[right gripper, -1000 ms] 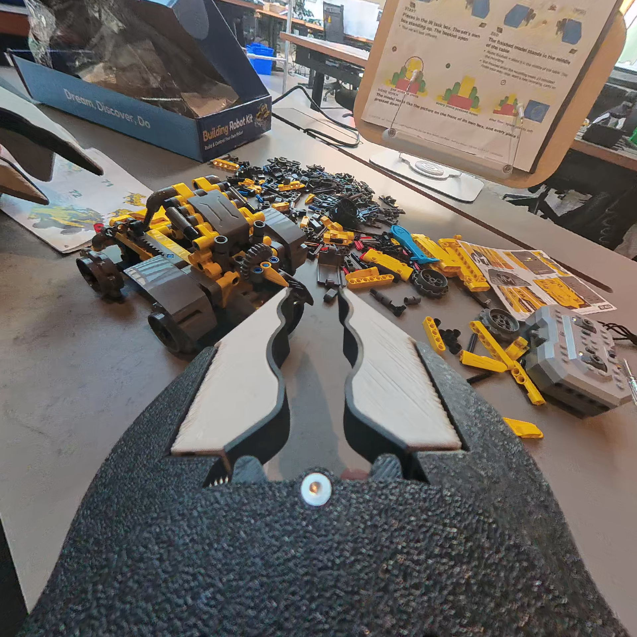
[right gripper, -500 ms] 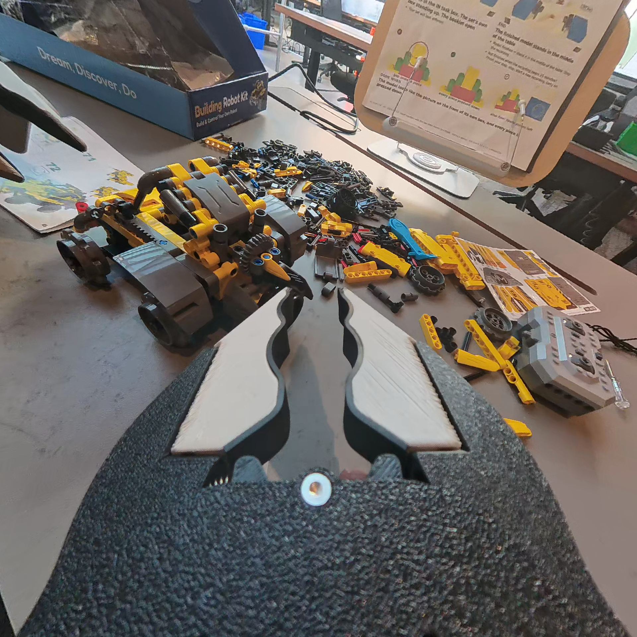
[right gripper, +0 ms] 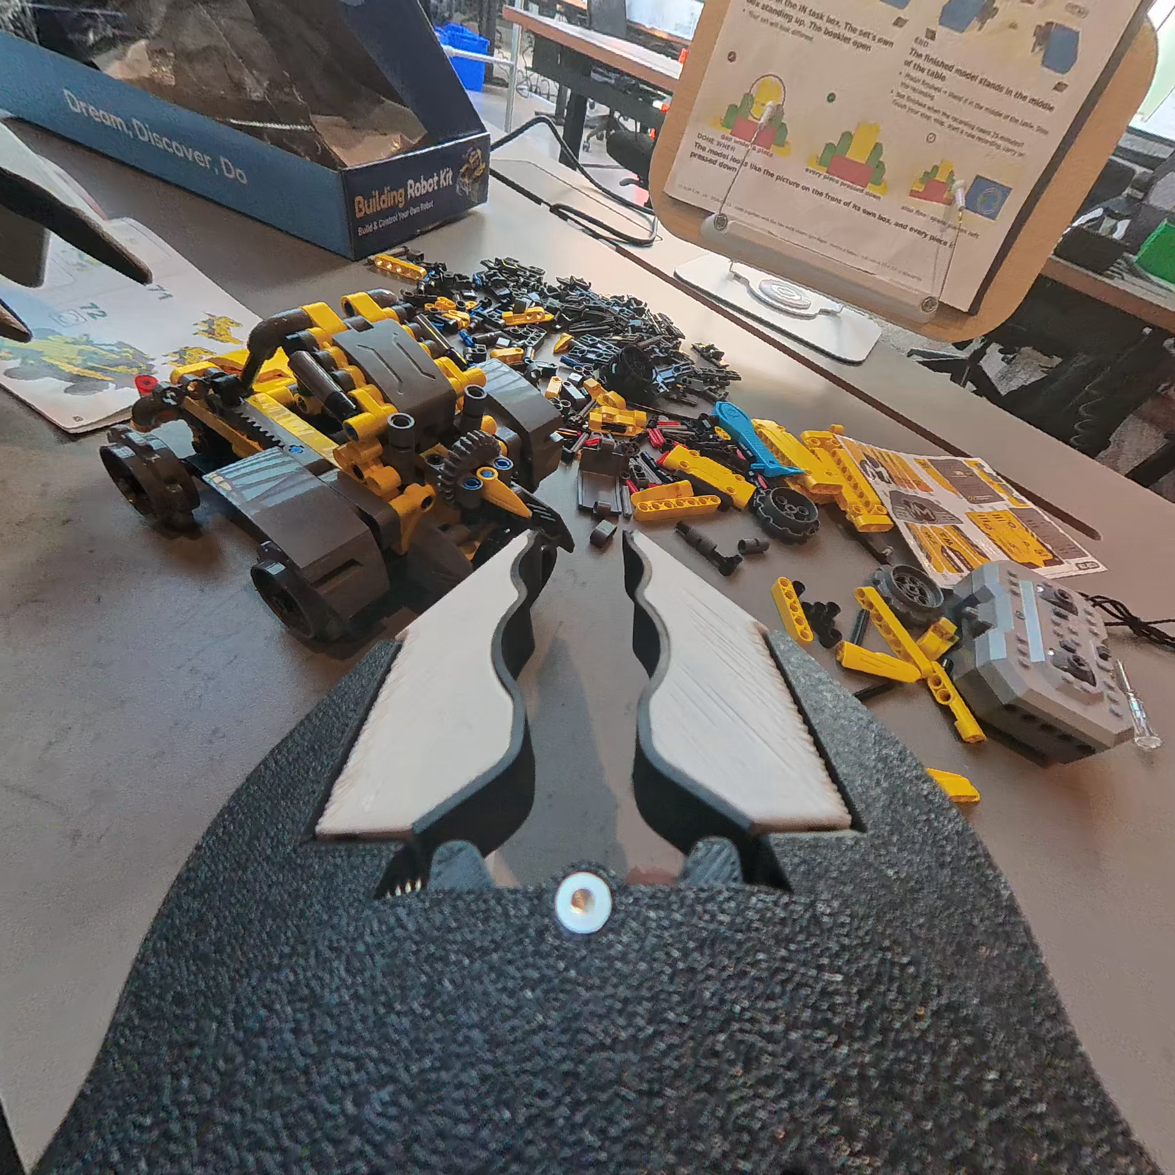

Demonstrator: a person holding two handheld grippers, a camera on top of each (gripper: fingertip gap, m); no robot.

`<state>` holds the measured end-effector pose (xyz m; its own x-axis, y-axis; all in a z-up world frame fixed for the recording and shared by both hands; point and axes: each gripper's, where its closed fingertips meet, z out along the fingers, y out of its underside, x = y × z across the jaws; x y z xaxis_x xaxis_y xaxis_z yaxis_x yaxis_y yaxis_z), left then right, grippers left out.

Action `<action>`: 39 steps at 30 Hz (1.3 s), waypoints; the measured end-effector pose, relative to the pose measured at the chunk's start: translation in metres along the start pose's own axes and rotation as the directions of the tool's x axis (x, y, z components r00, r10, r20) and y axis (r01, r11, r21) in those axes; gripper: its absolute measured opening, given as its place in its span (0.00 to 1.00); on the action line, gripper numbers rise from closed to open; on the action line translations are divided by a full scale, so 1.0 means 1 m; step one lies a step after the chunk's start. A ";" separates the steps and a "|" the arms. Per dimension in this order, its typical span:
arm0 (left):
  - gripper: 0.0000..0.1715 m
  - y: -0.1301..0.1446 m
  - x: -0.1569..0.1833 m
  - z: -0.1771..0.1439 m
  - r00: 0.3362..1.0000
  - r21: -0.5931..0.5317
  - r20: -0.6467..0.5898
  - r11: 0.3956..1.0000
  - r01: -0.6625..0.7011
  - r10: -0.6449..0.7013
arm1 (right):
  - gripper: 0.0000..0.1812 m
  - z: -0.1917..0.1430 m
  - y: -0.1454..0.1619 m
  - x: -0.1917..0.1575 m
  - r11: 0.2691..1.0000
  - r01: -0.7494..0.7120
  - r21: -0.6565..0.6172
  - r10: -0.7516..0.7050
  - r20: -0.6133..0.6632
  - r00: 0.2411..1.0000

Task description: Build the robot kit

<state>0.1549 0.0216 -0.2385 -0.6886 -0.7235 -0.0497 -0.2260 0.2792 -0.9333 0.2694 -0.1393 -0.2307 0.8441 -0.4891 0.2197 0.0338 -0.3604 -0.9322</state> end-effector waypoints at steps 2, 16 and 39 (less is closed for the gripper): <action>0.25 0.000 0.000 0.000 1.000 0.003 -0.001 1.000 -0.001 0.001 | 0.12 0.000 -0.001 0.001 1.000 -0.004 0.005 0.004 -0.002 1.000; 0.28 -0.001 -0.008 -0.002 0.993 0.007 0.107 0.999 -0.045 0.044 | 0.17 -0.004 -0.010 -0.020 0.997 0.031 0.065 -0.037 0.099 0.994; 0.40 -0.040 -0.122 0.000 0.851 0.096 0.453 0.964 0.249 -0.265 | 0.07 -0.013 0.006 0.044 0.999 -0.042 -0.011 0.038 -0.266 0.963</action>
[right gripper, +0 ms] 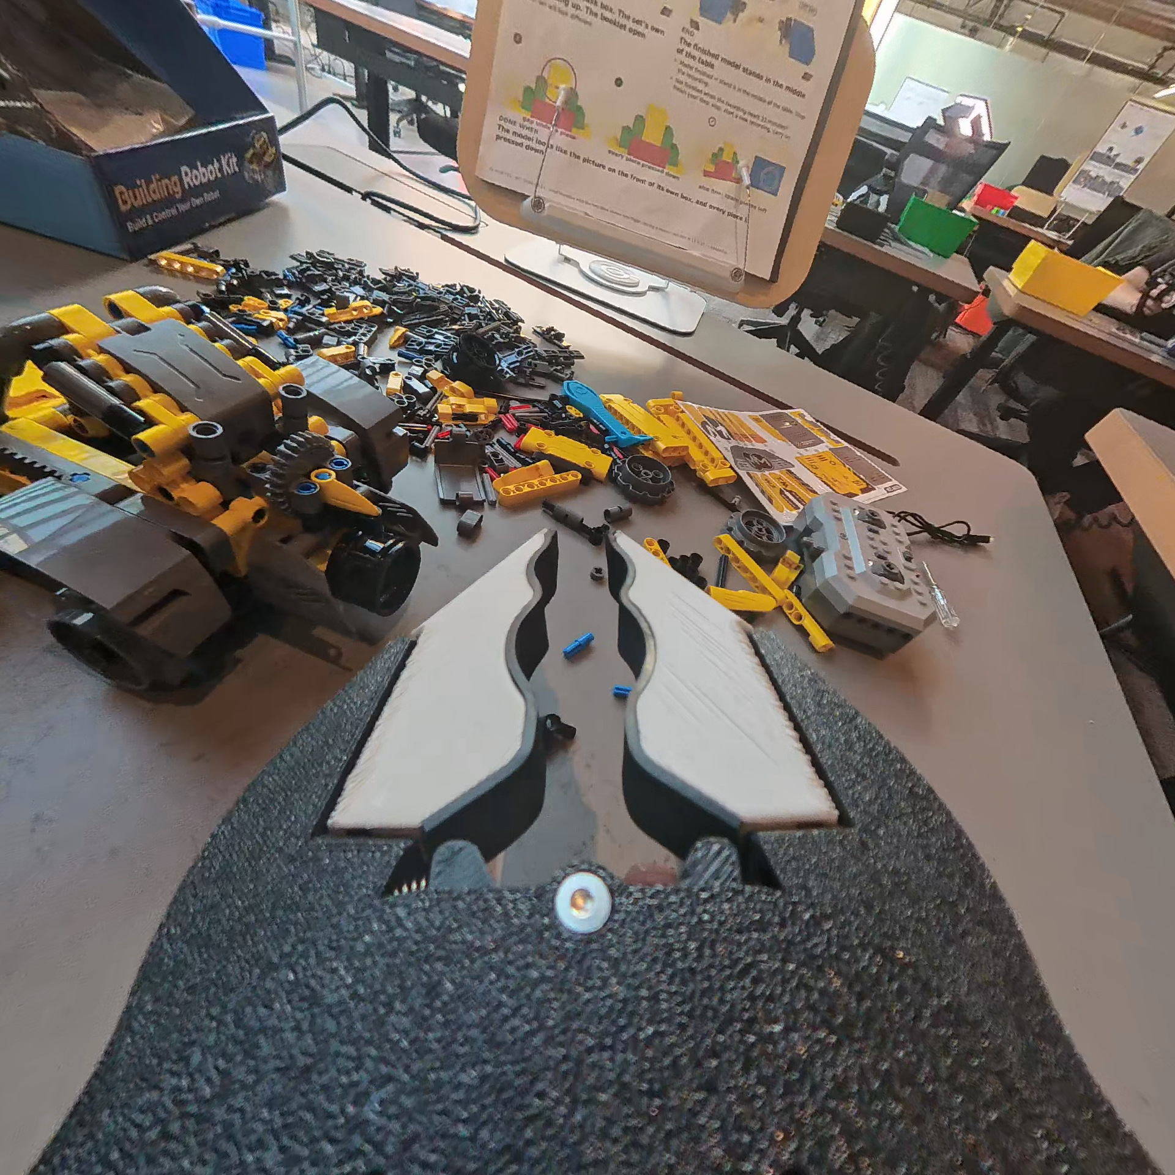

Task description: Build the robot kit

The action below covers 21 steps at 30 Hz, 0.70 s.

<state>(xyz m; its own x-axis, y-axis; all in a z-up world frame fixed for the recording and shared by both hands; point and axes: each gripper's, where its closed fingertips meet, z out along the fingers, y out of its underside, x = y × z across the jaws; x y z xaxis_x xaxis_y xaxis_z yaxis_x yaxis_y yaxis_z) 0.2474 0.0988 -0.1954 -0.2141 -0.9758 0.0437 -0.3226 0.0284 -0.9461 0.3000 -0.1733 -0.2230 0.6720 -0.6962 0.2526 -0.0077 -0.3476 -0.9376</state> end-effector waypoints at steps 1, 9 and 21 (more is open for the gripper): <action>0.41 0.000 -0.004 0.006 1.000 -0.008 0.008 1.000 -0.002 0.002 | 0.07 0.000 0.001 -0.001 1.000 0.004 -0.004 -0.004 0.002 1.000; 0.41 0.010 -0.018 0.060 1.000 -0.105 0.010 0.994 -0.027 0.028 | 0.06 0.002 0.002 -0.003 1.000 0.009 -0.017 -0.008 0.014 1.000; 0.34 0.039 -0.003 0.080 0.990 -0.175 -0.136 0.984 -0.046 0.022 | 0.04 -0.011 0.007 0.048 0.985 -0.168 0.033 0.172 -0.162 0.972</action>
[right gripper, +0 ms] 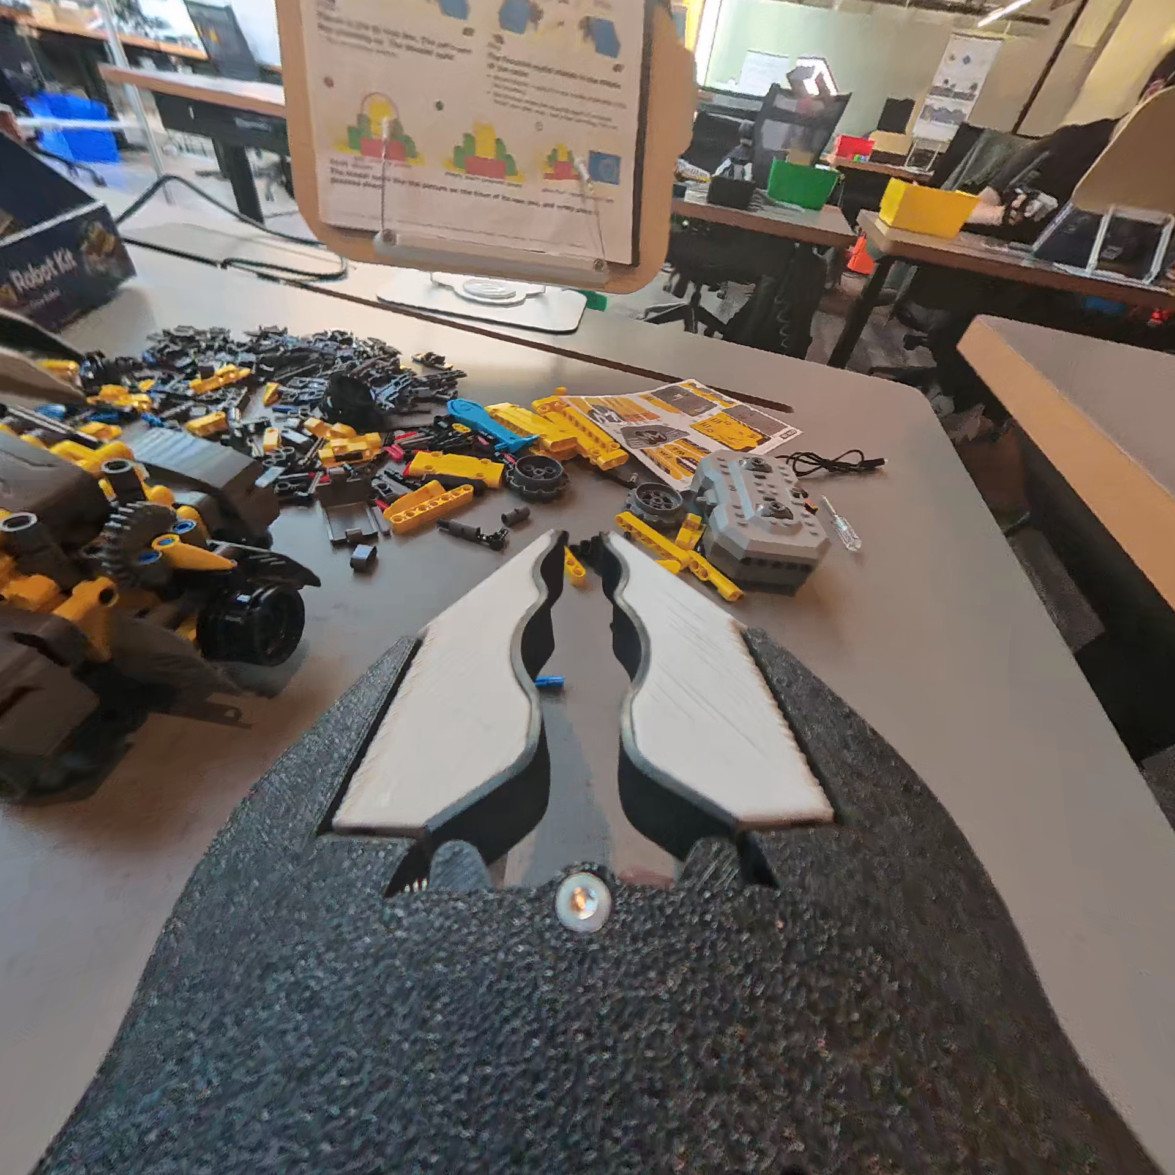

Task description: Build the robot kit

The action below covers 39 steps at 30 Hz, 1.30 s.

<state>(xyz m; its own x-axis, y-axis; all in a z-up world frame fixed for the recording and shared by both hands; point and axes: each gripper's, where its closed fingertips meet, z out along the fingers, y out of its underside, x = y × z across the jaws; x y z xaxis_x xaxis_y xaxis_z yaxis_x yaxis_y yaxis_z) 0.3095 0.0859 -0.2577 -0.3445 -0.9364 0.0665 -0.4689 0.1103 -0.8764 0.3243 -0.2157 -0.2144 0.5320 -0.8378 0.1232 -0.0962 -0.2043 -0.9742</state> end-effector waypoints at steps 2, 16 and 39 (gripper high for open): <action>0.34 0.003 0.004 0.001 0.999 -0.017 -0.001 0.999 -0.033 0.033 | 0.04 -0.002 -0.002 0.005 0.999 -0.042 0.021 0.042 0.003 0.999; 0.31 -0.023 0.032 -0.013 0.992 0.118 -0.013 0.985 -0.126 0.129 | 0.09 0.005 0.000 0.002 1.000 -0.005 0.002 0.005 0.013 1.000; 0.30 -0.031 0.034 -0.020 0.994 0.153 -0.050 0.984 -0.085 0.094 | 0.09 0.009 0.001 -0.007 0.993 0.119 -0.018 -0.120 -0.025 0.992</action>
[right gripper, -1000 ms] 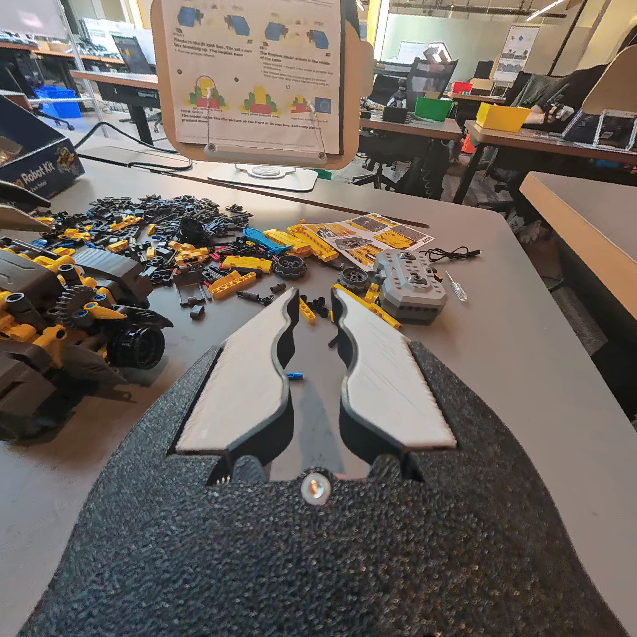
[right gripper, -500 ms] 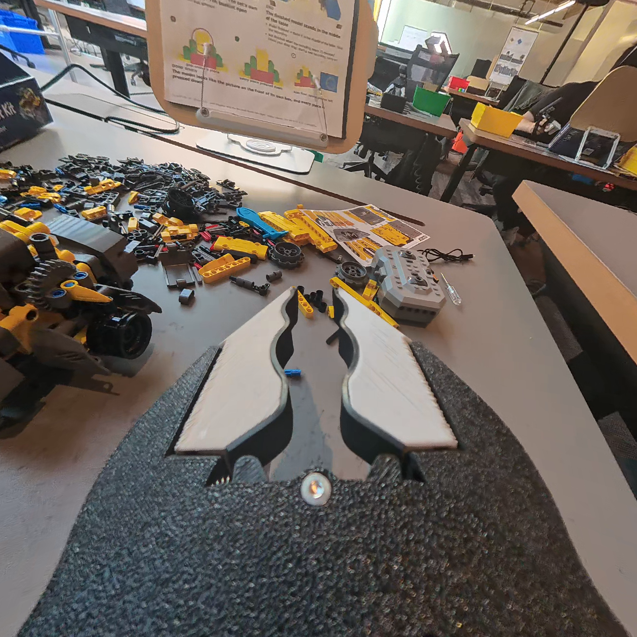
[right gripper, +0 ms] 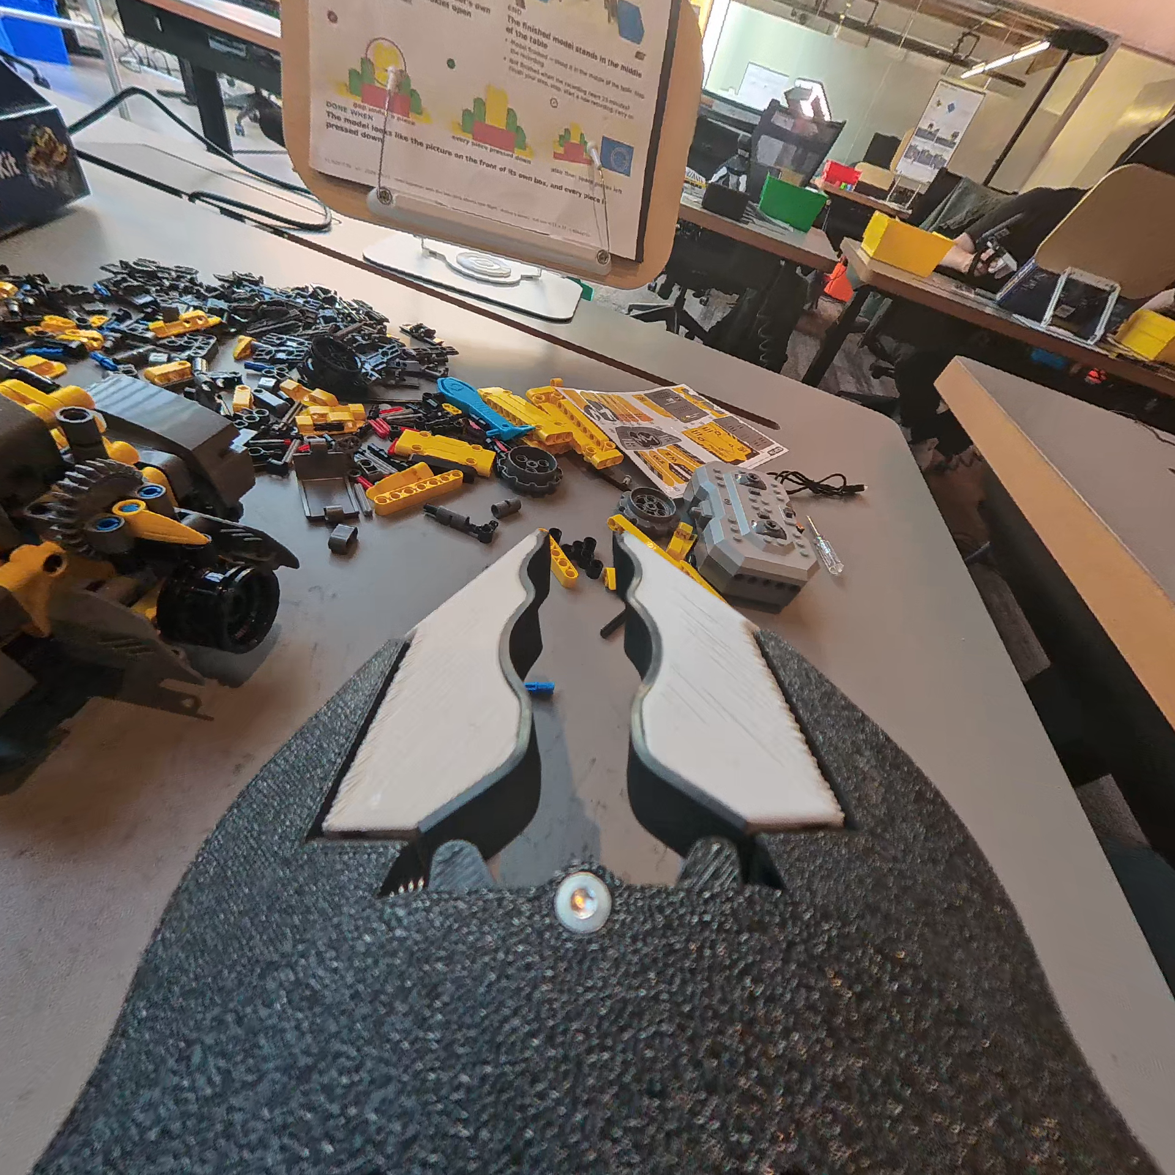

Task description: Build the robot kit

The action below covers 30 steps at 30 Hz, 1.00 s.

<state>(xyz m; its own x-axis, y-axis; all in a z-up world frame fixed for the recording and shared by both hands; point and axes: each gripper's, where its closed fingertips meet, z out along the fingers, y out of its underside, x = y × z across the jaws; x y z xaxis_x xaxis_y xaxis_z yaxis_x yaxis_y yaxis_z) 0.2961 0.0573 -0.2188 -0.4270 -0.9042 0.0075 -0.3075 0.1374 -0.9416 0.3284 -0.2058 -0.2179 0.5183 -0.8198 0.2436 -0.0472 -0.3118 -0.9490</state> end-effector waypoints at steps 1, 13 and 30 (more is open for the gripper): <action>0.30 0.001 0.001 0.001 1.000 -0.007 -0.001 1.000 -0.005 0.005 | 0.09 0.000 0.000 0.000 1.000 -0.002 0.003 0.002 0.001 1.000; 0.30 0.007 -0.004 0.003 1.000 -0.030 0.014 1.000 0.010 -0.009 | 0.09 0.001 0.001 -0.004 1.000 0.030 -0.008 -0.030 0.006 1.000; 0.22 0.030 -0.050 0.009 0.969 -0.120 0.214 0.982 0.149 -0.121 | 0.08 0.004 0.004 -0.015 0.997 0.072 -0.030 -0.070 0.049 0.996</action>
<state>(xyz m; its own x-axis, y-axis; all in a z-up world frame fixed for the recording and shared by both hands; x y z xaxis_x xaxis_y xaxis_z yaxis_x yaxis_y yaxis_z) 0.3157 0.1025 -0.2508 -0.1945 -0.9797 0.0487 -0.4672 0.0489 -0.8828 0.3236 -0.1929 -0.2260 0.5617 -0.7713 0.2994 -0.0352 -0.3839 -0.9227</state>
